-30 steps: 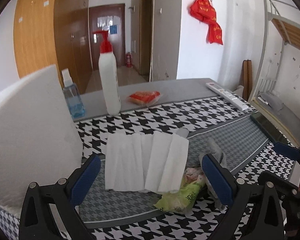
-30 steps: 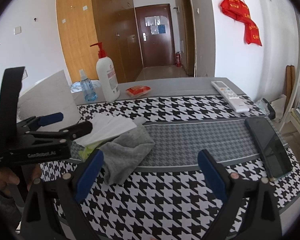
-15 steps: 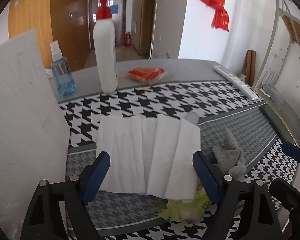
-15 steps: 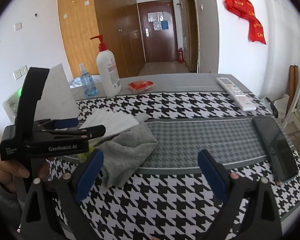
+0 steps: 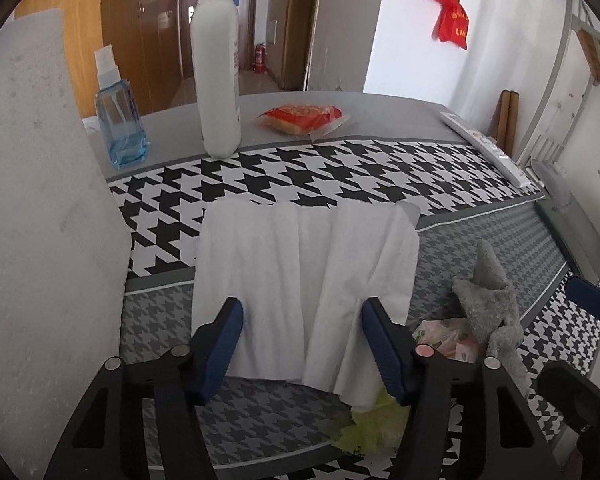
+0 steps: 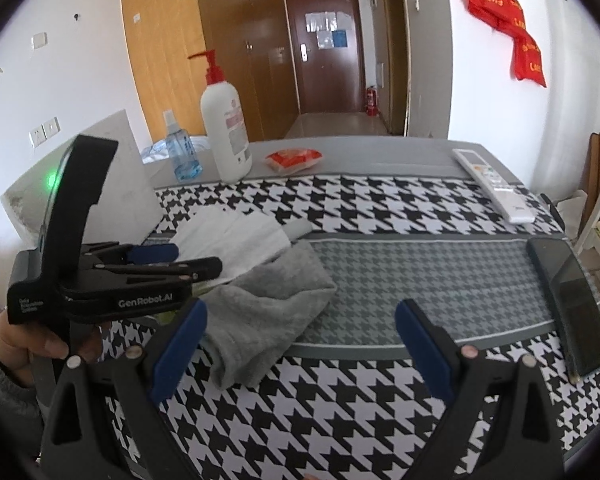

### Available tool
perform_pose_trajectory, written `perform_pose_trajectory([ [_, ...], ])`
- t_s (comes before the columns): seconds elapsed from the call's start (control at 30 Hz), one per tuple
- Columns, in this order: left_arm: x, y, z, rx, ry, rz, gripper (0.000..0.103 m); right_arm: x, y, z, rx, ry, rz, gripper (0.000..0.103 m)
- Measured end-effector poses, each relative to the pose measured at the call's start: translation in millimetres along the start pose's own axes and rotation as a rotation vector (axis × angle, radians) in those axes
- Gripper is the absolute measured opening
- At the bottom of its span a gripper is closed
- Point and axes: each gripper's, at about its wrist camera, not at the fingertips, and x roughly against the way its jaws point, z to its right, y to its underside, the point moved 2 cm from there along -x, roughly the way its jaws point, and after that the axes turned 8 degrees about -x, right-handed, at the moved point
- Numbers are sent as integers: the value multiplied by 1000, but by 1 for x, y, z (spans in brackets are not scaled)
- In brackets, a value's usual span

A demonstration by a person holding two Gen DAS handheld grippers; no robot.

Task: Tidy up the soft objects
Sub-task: 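Close the left tool on the white paper towels and lift them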

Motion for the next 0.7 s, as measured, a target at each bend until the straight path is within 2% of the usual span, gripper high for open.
perform_pose_trajectory([
  [0.13,2,0,1,7,61,17,36,-4,0,-2,4,-4,-11,97],
  [0.2,2,-1,2,8,108,17,20,-5,0,-3,5,-4,-16,97],
  [0.27,4,0,4,7,124,28,18,-7,0,-4,7,-3,-23,97],
  [0.3,5,1,4,-1,115,40,11,-8,1,-5,8,-2,-26,97],
  [0.5,14,2,2,0,123,86,6,-12,0,-7,2,-9,-44,97],
  [0.7,19,4,6,-13,183,90,5,-17,0,-6,-13,-15,-65,97],
])
